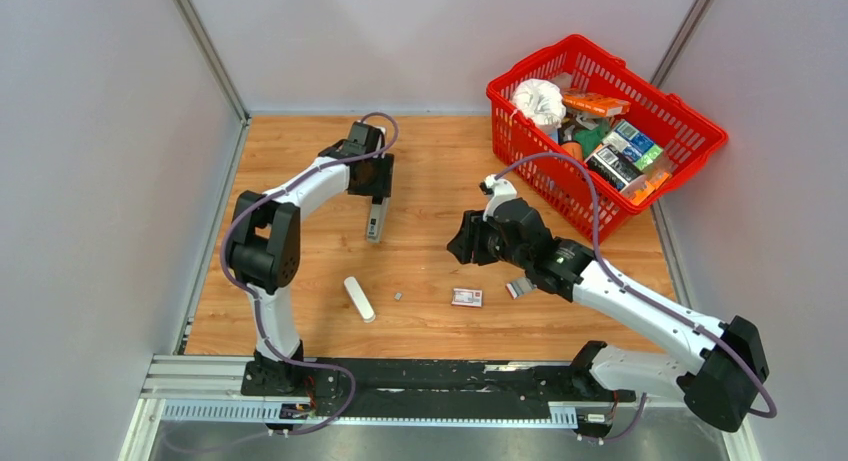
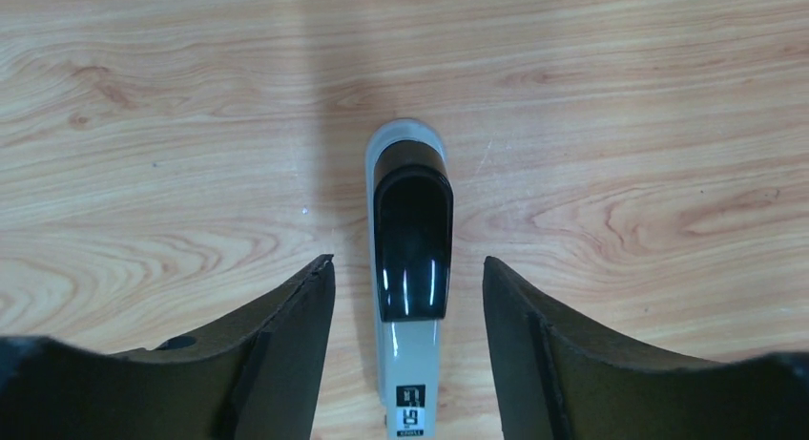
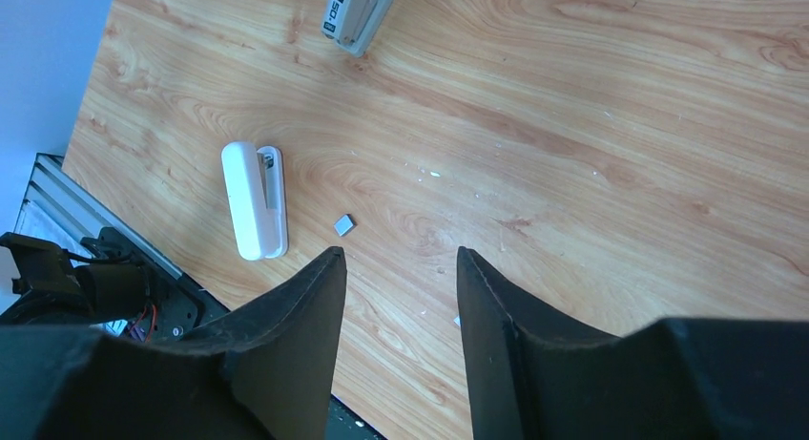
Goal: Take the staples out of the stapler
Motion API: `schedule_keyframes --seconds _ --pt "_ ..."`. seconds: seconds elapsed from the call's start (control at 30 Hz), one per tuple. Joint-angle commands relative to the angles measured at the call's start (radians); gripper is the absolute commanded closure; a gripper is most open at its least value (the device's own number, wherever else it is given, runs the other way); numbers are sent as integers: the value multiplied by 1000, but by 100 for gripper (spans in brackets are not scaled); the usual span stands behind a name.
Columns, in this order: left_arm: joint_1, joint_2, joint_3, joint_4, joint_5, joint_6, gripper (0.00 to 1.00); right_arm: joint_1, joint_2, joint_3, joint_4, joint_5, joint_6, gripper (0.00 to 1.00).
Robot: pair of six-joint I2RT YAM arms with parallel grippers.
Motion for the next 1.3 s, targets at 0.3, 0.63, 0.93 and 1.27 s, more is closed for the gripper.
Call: schedule_keyframes --seconds 0.3,0.63,0.93,1.27 --pt "-43 -325 -112 -82 -81 -31 21 4 -35 38 -35 46 -18 44" --pt "-72 -674 -412 -187 -160 -236 20 4 -32 38 -62 46 -35 40" --pt "-159 -748 -506 -326 -238 -485 20 6 -22 56 -112 58 -38 32" --pt "-242 -695 -527 -492 -288 -716 18 4 17 79 -155 101 -41 16"
